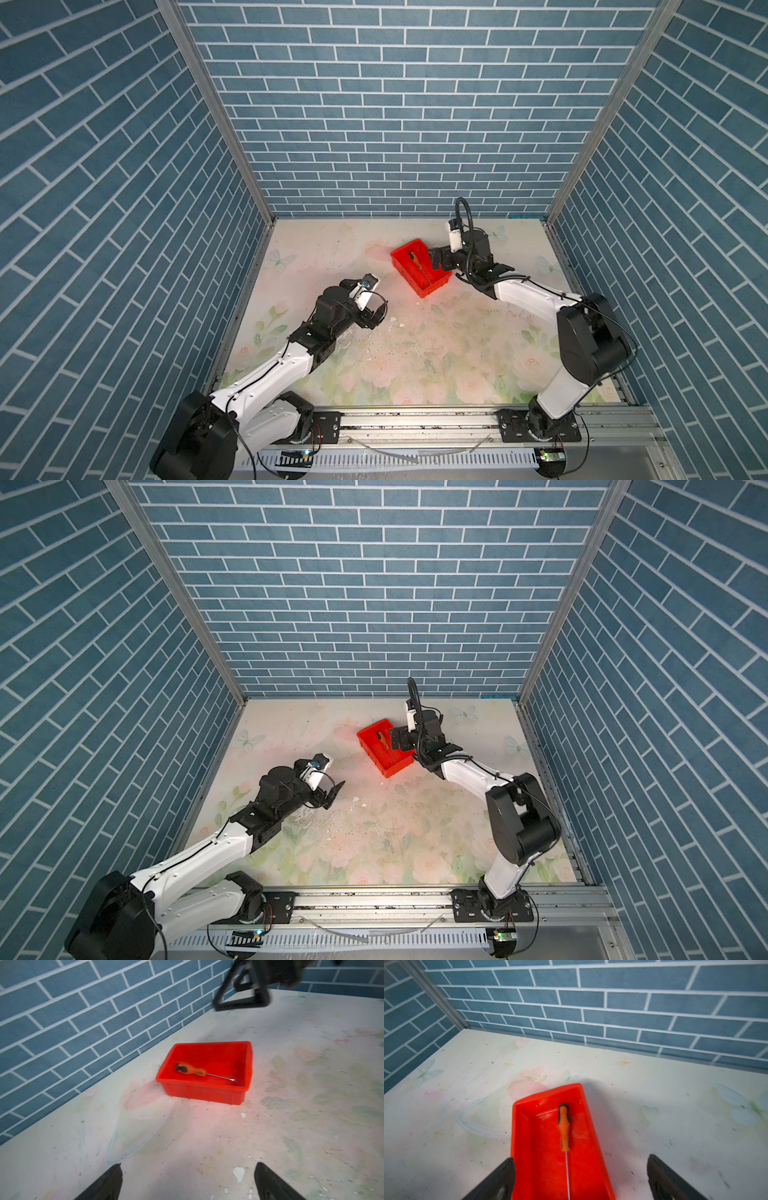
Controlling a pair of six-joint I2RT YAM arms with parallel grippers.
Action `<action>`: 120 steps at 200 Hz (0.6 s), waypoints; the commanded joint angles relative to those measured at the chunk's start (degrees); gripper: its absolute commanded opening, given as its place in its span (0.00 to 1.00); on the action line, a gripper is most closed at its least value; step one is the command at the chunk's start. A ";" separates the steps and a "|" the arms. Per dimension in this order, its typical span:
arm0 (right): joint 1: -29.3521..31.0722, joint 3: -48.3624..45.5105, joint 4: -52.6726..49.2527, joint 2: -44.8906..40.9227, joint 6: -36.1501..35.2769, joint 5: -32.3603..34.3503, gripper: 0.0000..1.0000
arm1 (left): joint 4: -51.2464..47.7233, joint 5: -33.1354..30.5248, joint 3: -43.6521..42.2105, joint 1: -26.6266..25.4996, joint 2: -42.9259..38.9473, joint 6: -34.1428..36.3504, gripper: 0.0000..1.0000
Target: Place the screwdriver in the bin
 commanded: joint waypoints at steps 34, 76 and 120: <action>-9.89 -18.86 3.51 -15.57 -5.80 7.05 0.99 | 9.31 -3.21 -1.07 11.39 4.43 -2.03 1.00; -20.70 -29.41 4.94 -24.05 -7.00 9.16 0.99 | 12.55 -8.35 -1.37 16.65 11.06 -2.53 1.00; -28.16 -36.06 11.49 -27.21 -10.33 7.19 0.99 | 26.52 -14.75 -7.59 20.13 15.29 -6.22 1.00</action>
